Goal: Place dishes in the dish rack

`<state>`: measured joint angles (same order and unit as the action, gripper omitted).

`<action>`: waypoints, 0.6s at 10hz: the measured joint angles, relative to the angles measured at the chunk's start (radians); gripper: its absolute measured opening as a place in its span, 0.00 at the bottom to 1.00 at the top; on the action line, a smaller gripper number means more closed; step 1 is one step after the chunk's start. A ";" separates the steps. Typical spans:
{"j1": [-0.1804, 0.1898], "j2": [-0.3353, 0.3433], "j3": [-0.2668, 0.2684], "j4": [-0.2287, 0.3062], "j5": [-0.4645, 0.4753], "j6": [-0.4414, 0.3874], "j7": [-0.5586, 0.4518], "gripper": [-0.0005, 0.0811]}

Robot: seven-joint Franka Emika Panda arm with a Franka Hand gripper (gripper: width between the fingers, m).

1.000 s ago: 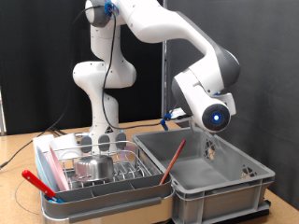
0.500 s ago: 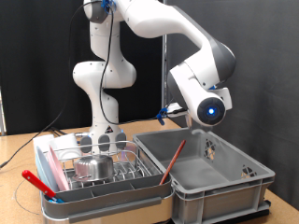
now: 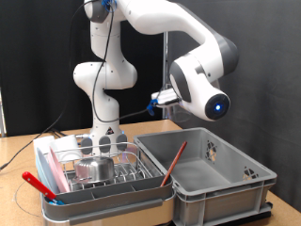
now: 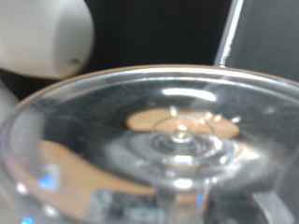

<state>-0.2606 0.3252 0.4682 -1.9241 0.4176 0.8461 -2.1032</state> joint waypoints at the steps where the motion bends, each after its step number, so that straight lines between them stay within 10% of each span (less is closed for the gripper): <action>1: -0.007 -0.019 -0.001 -0.011 -0.054 -0.049 -0.001 0.13; 4: -0.043 -0.078 -0.015 -0.086 -0.160 -0.088 -0.005 0.13; 6: -0.084 -0.208 -0.035 -0.193 -0.173 0.048 -0.077 0.13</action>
<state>-0.3451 0.1169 0.4328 -2.1175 0.2444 0.8944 -2.1802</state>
